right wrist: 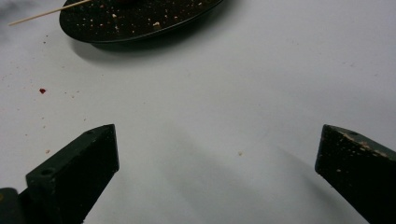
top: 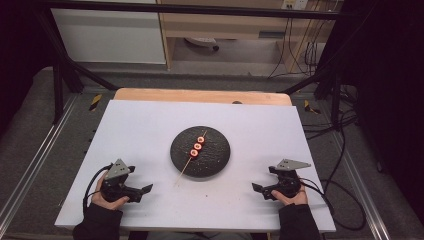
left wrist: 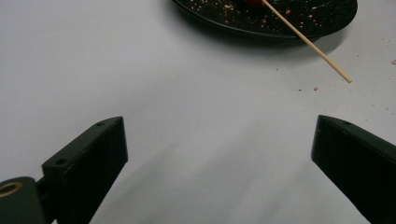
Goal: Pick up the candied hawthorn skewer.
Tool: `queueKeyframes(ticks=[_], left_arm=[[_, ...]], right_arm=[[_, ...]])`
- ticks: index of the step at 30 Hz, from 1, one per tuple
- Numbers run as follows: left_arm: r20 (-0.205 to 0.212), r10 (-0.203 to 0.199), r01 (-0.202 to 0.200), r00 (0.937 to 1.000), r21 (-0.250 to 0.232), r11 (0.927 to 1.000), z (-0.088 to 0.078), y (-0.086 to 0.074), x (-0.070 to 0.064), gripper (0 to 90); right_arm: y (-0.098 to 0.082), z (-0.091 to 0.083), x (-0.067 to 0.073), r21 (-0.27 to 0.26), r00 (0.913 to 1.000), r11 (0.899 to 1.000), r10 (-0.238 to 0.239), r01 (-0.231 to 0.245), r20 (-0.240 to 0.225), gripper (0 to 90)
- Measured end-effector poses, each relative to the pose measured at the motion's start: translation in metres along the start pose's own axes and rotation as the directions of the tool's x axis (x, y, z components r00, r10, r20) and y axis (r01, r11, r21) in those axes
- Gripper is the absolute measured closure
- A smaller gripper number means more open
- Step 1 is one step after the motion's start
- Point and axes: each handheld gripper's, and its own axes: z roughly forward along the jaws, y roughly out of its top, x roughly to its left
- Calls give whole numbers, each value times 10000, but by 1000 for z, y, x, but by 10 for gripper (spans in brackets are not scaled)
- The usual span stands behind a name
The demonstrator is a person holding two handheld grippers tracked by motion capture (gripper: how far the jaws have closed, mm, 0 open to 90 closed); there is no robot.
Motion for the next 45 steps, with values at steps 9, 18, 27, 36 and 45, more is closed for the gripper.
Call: queueKeyframes(ticks=[9, 18, 27, 36, 45], left_arm=[[127, 24, -24, 9999, 0, 10000, 1, 2, -2, 37], [164, 156, -156, 9997, 27, 9999, 4, 8, -9, 38], [262, 128, -131, 9996, 102, 9999, 9, 15, -15, 38], [220, -22, 18, 9998, 154, 9999, 13, 31, -22, 39], [56, 163, -165, 9999, 393, 9991, 24, 54, -35, 45]], right_arm=[[0, 0, 0, -37, 10000, 10000, -37, 37, -3, 6], [0, -1, 0, -110, 10000, 9999, -71, 72, 46, 7], [1, -1, -1, -152, 9999, 9998, -125, 126, 89, 7], [1, -1, -1, -141, 9998, 9998, -112, 114, 150, 6], [1, -2, -1, -141, 9998, 9999, -92, 95, 198, 6]])
